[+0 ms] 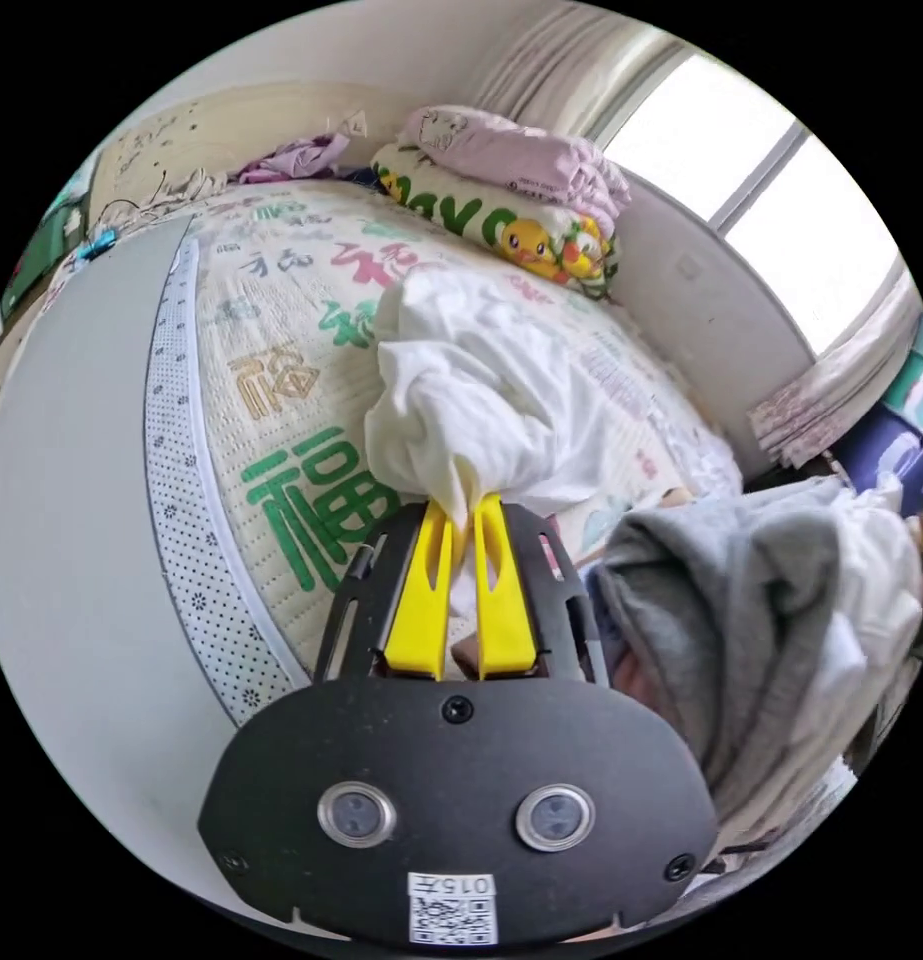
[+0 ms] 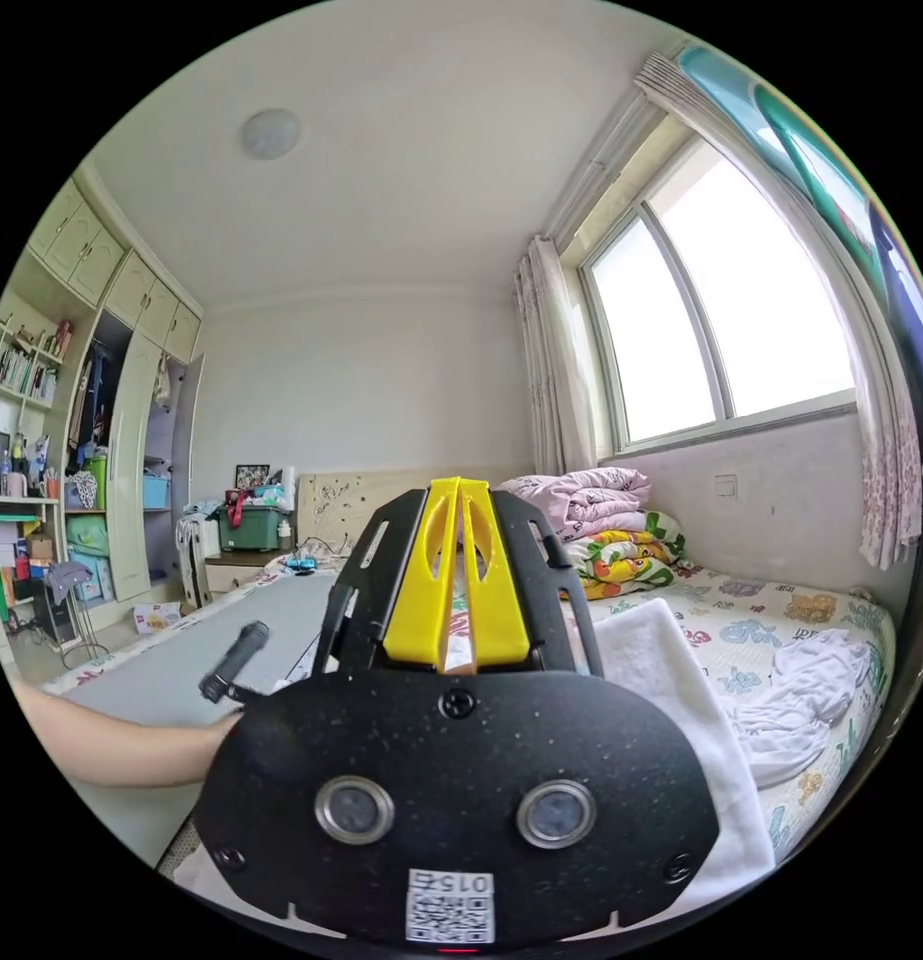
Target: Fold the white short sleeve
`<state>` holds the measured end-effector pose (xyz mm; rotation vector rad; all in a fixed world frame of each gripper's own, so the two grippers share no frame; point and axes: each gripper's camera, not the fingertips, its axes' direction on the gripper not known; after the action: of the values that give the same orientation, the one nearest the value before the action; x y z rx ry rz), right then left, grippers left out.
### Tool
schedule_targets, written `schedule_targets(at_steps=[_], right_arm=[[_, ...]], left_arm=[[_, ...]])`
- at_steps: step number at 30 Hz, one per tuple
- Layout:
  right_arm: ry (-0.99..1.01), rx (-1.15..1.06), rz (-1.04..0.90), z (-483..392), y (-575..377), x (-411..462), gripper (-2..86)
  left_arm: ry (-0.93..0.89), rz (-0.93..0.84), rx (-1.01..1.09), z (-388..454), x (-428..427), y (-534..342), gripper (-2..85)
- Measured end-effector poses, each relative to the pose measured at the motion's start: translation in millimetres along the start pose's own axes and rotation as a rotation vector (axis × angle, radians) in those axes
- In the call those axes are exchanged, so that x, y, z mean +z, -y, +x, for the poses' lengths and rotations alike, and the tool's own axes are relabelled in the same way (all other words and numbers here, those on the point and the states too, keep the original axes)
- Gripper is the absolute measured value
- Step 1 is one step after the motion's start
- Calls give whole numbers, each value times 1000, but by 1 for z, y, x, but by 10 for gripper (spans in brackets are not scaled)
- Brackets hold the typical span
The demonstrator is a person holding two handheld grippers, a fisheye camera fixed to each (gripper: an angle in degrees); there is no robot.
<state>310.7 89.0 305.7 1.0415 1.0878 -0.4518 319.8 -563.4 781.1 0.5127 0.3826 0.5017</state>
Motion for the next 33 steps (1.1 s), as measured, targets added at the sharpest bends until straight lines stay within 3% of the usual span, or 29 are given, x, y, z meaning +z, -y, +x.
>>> schedule_targets(at_steps=[5, 8, 15, 18, 21, 23, 25, 29, 33], right_arm=[[-27, -25, -15, 0, -5, 19, -10], [-30, -9, -27, 3, -6, 33, -10], [17, -180, -221, -36, 17, 75, -10], [159, -341, -205, -98, 32, 37, -8], [466, -446, -219, -168, 6, -16, -1], [652, -524, -380, -226, -44, -34, 38], [688, -465, -511, -255, -88, -28, 72], [684, -255, -900, -277, -180, 39, 106], [611, -218, -1061, -285, -214, 84, 120]], left_arm=[[-65, 308, 14, -18, -164, -20, 24], [-100, 398, 72, -23, -274, -61, 21], [15, 375, 115, -32, -445, -202, 22], [69, 325, 110, -45, -487, -267, 24], [47, 358, 67, -62, -521, -334, 27], [5, 427, 12, -75, -542, -384, 28], [-12, 452, -30, -83, -552, -417, 30], [54, 422, -134, -100, -563, -484, 38], [99, 333, -195, -111, -561, -525, 49]])
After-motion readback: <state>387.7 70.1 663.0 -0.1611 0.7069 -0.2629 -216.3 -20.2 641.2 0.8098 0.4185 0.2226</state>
